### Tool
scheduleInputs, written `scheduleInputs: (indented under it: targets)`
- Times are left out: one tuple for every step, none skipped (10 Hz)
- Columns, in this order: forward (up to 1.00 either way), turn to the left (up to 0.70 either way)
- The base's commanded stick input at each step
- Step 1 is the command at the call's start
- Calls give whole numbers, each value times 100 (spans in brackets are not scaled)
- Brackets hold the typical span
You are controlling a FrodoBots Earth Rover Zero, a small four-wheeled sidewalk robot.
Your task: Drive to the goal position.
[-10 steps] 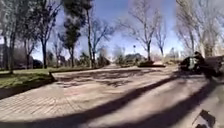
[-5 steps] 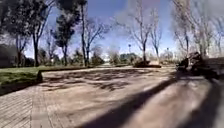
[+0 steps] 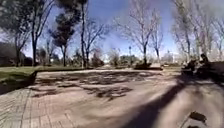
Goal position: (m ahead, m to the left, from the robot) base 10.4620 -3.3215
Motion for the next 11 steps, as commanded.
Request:
scheduleInputs:
  targets:
    - [100,0]
    - [100,0]
    - [100,0]
    - [100,0]
    - [100,0]
    - [100,0]
    - [100,0]
    - [100,0]
    - [100,0]
    - [100,0]
    - [100,0]
